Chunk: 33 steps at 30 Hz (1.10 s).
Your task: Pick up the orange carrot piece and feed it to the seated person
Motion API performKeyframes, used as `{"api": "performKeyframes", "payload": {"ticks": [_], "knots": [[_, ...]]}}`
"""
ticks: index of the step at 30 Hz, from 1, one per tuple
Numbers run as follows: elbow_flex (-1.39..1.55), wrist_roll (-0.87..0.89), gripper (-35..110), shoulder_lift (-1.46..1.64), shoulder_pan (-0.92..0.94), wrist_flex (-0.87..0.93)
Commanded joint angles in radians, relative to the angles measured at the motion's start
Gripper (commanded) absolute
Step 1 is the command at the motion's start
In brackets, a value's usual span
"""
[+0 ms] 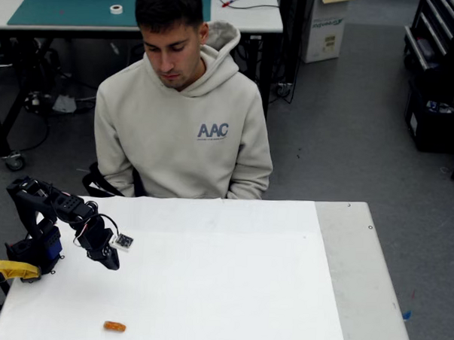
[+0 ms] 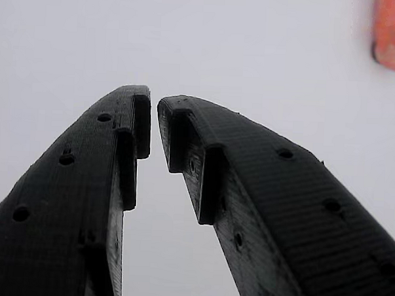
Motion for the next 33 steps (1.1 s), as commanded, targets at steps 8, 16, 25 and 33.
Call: {"api": "performKeyframes", "payload": {"ticks": [8,16,25,33], "knots": [[-0.183,-0.252,-2,-0.132,0.147,-0.002],[-0.365,-0.333,-2,-0.318,0.225,-0.002],[-0.560,-0.337,-2,-0.503,0.273,-0.002],[-0.604,-0.339,-2,-0.563,0.287,-0.002]]}}
